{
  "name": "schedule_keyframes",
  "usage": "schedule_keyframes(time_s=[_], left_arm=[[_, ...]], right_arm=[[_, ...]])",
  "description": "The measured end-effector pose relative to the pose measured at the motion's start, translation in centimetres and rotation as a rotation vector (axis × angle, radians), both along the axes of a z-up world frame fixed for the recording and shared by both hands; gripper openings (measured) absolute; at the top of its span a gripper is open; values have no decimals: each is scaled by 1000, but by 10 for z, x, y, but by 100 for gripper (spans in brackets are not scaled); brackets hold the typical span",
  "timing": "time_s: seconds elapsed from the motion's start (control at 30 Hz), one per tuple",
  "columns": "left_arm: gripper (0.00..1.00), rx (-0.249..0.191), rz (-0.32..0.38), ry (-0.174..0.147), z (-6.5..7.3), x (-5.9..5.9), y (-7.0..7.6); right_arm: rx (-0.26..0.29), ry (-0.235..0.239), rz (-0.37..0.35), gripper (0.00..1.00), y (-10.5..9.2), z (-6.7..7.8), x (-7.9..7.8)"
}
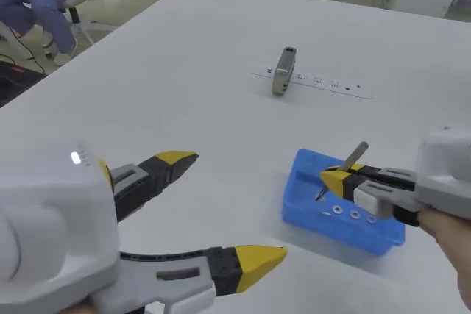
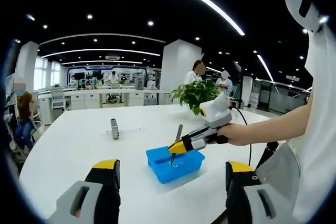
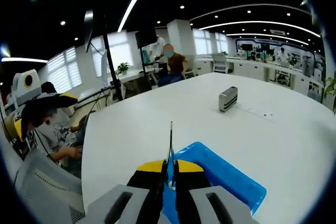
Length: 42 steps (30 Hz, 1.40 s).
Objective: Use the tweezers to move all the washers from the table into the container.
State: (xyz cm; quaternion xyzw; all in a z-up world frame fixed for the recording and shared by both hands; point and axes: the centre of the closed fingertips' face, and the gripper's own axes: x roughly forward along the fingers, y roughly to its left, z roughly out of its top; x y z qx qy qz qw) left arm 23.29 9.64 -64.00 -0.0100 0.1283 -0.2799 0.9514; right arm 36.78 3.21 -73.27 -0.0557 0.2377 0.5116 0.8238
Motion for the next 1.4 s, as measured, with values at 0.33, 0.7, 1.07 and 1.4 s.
schedule_keyframes(time_s=[0.33,0.7,1.07,1.4], left_arm=[[68,-23,-31,-4,1,6,-4],[54,-28,-78,34,-4,20,-15],[44,-8,-152,56,-5,40,-26],[23,92,-374,63,-8,41,-58]], right_arm=[[-63,17,18,3,3,-33,11],[-94,16,47,3,1,-43,8],[-12,-23,51,4,-3,-13,9],[-22,-54,199,3,-25,20,-57]])
